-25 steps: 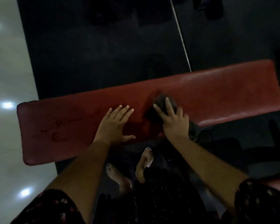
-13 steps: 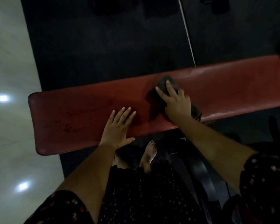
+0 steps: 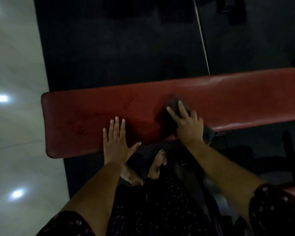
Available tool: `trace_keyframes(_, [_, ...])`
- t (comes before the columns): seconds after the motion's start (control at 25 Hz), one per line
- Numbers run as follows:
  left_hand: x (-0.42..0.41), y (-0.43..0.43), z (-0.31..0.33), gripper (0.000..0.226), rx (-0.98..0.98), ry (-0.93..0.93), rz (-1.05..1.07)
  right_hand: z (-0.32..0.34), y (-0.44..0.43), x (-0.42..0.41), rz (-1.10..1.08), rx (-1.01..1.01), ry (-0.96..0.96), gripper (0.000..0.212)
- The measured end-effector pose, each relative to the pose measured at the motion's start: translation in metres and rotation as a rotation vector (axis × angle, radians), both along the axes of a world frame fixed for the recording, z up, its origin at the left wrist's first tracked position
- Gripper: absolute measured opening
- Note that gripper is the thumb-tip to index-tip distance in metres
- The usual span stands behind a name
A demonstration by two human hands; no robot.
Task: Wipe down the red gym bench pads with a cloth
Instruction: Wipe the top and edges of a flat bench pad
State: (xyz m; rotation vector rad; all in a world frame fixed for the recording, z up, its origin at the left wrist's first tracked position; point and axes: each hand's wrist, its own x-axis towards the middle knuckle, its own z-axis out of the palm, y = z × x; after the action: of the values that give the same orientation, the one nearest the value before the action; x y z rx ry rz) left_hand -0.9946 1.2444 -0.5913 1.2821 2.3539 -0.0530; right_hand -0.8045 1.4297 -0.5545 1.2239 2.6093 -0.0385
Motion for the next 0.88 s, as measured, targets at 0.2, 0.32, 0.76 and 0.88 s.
trace_keyframes(0.2, [0.003, -0.001, -0.007, 0.109, 0.045, -0.002, 0.008, -0.001, 0.096, -0.09, -0.043, -0.045, -0.113, 0.063])
trace_keyframes(0.32, [0.001, -0.004, -0.009, 0.108, 0.037, -0.009, 0.006, 0.003, 0.082, -0.099, -0.005, -0.068, -0.125, 0.07])
trace_keyframes(0.76, [0.004, -0.033, -0.003, 0.106, 0.078, -0.101, 0.496, -0.001, -0.106, 0.025, 0.262, -0.029, 0.058, 0.057])
trace_keyframes(0.88, [0.005, -0.036, -0.005, 0.106, 0.065, -0.074, 0.474, -0.008, -0.063, 0.001, 0.466, 0.115, 0.062, 0.055])
